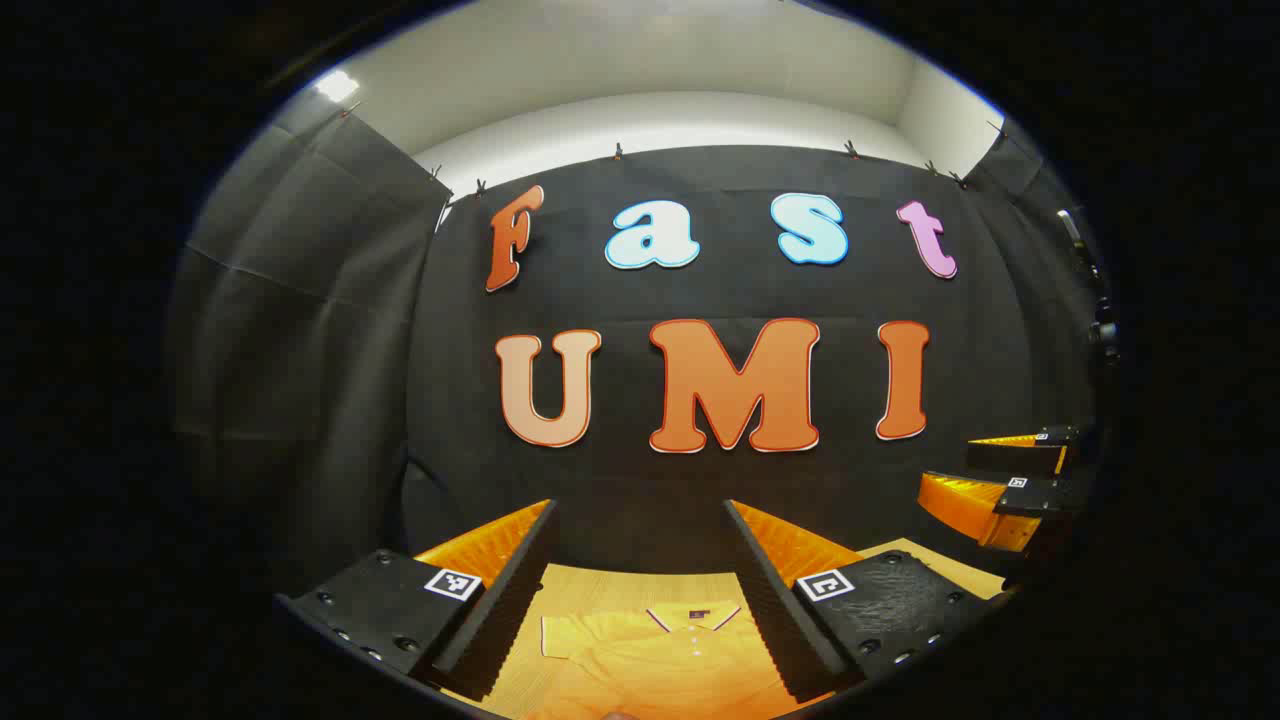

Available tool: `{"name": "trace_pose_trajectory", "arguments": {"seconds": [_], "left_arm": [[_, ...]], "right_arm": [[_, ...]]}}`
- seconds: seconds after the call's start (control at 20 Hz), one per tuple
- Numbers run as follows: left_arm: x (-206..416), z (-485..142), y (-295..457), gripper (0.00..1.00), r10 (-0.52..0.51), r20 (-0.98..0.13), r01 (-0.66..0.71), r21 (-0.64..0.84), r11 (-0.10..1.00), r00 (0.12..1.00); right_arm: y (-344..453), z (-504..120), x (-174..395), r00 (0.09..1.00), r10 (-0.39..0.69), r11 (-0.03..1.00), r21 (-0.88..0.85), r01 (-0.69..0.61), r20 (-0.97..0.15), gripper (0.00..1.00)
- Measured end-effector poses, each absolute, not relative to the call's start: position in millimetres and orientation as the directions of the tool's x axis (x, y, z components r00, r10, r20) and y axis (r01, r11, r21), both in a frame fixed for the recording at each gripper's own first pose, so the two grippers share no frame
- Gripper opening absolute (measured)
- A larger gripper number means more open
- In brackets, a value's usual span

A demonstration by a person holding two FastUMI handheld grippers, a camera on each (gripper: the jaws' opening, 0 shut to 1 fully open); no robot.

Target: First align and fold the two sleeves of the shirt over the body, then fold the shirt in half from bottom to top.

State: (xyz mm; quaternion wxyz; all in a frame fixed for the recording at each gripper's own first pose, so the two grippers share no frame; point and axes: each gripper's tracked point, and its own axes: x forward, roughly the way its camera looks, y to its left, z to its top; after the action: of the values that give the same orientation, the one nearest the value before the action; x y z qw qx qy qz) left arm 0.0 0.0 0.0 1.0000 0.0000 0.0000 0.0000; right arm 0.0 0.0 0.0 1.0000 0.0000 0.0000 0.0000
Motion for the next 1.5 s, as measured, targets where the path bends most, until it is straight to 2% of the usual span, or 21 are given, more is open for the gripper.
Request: {"name": "trace_pose_trajectory", "arguments": {"seconds": [0.15, 0.4, 0.6, 0.8, 0.95, 1.2, 1.5], "left_arm": [[17, 2, 6, 0.98, -0.015, 0.018, 0.014, 0.020, 1.000, 1.000], [35, -1, 24, 0.98, -0.042, 0.006, 0.042, 0.036, 0.998, 0.999], [52, 3, 42, 0.98, -0.059, 0.026, 0.058, 0.048, 0.997, 0.998], [58, -2, 55, 0.98, -0.078, 0.027, 0.077, 0.031, 0.997, 0.997], [61, 1, 68, 0.98, -0.074, 0.043, 0.073, 0.032, 0.997, 0.996], [59, 5, 84, 0.98, -0.052, 0.070, 0.049, 0.052, 0.997, 0.996], [48, 0, 100, 0.98, 0.006, 0.052, -0.010, 0.080, 0.997, 0.999]], "right_arm": [[-7, 6, 8, 0.999, -0.039, 0.999, -0.004, 0.040, 0.027, 0.98], [6, -2, 24, 0.997, -0.080, 0.996, 0.034, 0.080, -0.019, 0.98], [20, 9, 34, 0.994, -0.105, 0.994, 0.025, 0.105, -0.001, 0.98], [29, 0, 44, 0.992, -0.121, 0.991, 0.044, 0.123, -0.033, 0.98], [21, -20, 50, 0.984, -0.151, 0.987, 0.048, 0.156, -0.096, 0.98], [-3, -82, 71, 0.943, -0.179, 0.974, 0.083, 0.210, -0.280, 0.98], [-26, -165, 97, 0.828, -0.162, 0.956, 0.124, 0.267, -0.536, 0.98]]}}
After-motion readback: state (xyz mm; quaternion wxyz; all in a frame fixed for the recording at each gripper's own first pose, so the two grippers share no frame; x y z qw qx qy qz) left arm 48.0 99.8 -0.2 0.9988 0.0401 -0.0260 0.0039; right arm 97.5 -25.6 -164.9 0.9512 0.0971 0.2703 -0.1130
